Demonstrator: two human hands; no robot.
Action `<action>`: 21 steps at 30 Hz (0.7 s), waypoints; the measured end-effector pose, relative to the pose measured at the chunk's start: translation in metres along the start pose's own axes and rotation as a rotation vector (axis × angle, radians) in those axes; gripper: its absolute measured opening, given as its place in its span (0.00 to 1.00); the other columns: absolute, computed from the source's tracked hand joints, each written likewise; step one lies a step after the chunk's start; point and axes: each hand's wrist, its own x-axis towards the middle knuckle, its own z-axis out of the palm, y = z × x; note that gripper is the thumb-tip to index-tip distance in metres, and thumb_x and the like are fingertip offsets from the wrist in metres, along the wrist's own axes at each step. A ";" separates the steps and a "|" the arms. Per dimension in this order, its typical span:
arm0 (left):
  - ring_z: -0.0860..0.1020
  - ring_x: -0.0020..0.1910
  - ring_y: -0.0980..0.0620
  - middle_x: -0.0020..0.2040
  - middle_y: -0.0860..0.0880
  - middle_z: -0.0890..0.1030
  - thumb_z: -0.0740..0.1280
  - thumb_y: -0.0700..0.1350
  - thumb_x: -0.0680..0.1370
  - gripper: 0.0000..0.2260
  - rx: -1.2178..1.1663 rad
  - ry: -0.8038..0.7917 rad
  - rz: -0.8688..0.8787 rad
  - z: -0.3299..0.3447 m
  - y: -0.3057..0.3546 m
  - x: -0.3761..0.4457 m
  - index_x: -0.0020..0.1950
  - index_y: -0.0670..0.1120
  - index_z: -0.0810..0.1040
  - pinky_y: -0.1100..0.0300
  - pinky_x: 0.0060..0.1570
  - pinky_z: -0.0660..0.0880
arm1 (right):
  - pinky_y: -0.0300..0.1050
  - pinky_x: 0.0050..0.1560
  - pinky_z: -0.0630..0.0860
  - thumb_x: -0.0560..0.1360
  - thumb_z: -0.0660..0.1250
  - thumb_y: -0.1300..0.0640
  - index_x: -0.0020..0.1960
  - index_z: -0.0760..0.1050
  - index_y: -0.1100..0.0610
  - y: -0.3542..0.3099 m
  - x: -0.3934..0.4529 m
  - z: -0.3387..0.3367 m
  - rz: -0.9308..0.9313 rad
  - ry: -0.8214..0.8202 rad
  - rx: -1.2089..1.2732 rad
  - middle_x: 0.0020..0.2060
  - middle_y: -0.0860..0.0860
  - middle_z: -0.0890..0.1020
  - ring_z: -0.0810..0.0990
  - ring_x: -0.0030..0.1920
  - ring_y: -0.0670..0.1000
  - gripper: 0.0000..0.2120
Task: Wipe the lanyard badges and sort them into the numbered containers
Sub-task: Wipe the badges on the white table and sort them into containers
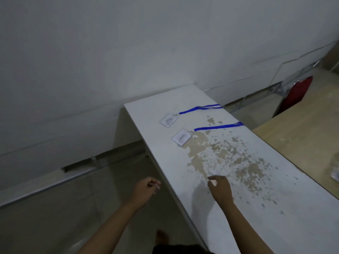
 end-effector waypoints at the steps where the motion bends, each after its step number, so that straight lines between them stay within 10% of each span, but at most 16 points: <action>1: 0.74 0.33 0.53 0.38 0.48 0.79 0.62 0.30 0.78 0.09 0.002 -0.001 0.007 -0.004 0.005 0.014 0.48 0.41 0.78 0.73 0.30 0.70 | 0.49 0.64 0.71 0.79 0.66 0.55 0.61 0.79 0.56 -0.003 0.012 0.001 0.019 0.010 -0.031 0.68 0.58 0.72 0.73 0.66 0.57 0.13; 6: 0.73 0.32 0.53 0.39 0.47 0.80 0.63 0.29 0.77 0.08 0.036 -0.070 -0.002 -0.018 0.019 0.075 0.50 0.38 0.79 0.73 0.28 0.69 | 0.49 0.72 0.64 0.82 0.59 0.48 0.72 0.69 0.53 -0.006 0.044 0.014 0.131 -0.113 -0.206 0.76 0.54 0.63 0.61 0.76 0.53 0.21; 12: 0.77 0.37 0.54 0.41 0.47 0.82 0.63 0.32 0.77 0.08 0.057 -0.230 -0.013 -0.032 0.034 0.154 0.47 0.42 0.81 0.70 0.35 0.73 | 0.48 0.70 0.67 0.80 0.64 0.53 0.70 0.73 0.60 -0.022 0.051 0.021 0.328 0.142 -0.028 0.68 0.56 0.75 0.74 0.68 0.55 0.20; 18: 0.78 0.38 0.54 0.47 0.46 0.83 0.62 0.37 0.79 0.07 0.178 -0.451 0.039 -0.043 0.075 0.240 0.52 0.42 0.80 0.72 0.32 0.71 | 0.35 0.48 0.76 0.72 0.75 0.53 0.46 0.86 0.52 -0.106 0.072 0.025 0.441 0.432 0.497 0.45 0.48 0.87 0.83 0.45 0.42 0.04; 21: 0.79 0.42 0.54 0.50 0.47 0.83 0.64 0.42 0.80 0.06 0.211 -0.577 0.088 -0.047 0.096 0.281 0.54 0.45 0.79 0.66 0.40 0.74 | 0.47 0.52 0.81 0.74 0.73 0.58 0.47 0.85 0.56 -0.152 0.096 0.042 0.546 0.358 0.972 0.44 0.52 0.86 0.84 0.47 0.52 0.04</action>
